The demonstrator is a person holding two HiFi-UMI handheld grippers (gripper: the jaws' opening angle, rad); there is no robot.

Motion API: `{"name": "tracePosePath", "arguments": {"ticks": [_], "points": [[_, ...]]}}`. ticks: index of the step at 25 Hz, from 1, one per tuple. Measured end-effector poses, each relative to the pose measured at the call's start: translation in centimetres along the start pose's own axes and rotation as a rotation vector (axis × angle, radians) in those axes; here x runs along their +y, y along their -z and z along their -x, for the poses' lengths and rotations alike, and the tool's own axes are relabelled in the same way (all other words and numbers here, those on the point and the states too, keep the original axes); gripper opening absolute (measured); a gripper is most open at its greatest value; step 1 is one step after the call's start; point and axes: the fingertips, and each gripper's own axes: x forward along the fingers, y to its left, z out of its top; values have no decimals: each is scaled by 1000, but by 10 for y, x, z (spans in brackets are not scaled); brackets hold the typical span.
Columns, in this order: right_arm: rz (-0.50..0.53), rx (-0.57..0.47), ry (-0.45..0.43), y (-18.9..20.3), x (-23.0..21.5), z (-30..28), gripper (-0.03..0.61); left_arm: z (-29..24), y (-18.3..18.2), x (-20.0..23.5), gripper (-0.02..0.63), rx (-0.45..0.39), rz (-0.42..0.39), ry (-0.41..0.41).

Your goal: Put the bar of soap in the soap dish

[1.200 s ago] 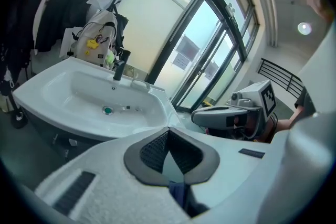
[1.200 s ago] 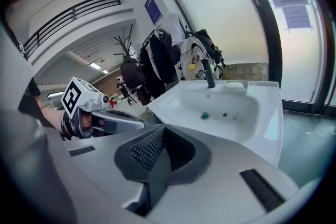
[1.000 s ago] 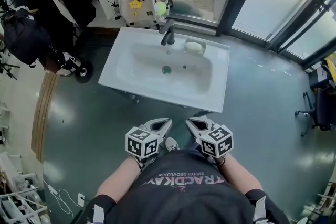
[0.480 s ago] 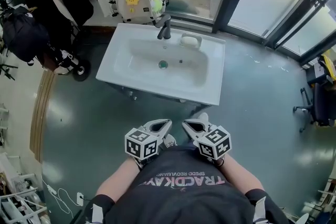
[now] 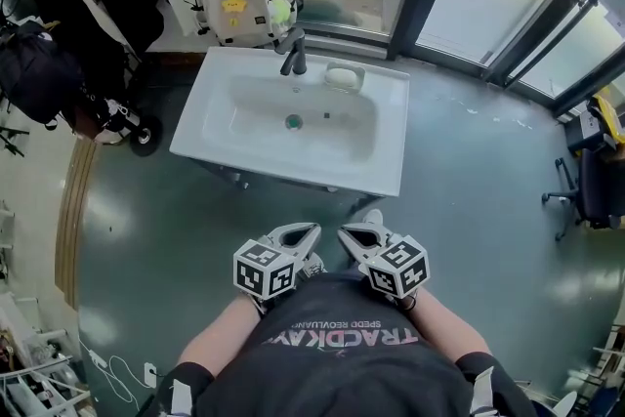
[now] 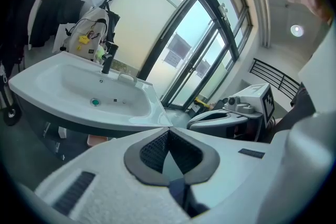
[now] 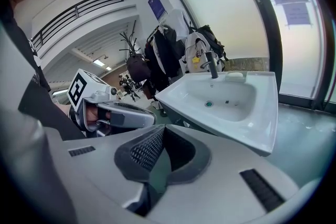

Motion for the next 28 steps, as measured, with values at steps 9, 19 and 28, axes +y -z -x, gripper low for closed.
{"name": "tracePosePath", "arguments": {"ticks": [9,19,28], "points": [[-7,12,3,2,-9,5,11,-12,-2,-6,9,10,2,15],[-17,5,3,5,-12,10,11,-15,-2,-12,9,17,-11,21],[-19,6,1,6,-8,11,11,-12,-1,-17,9,22,-26,30]]}}
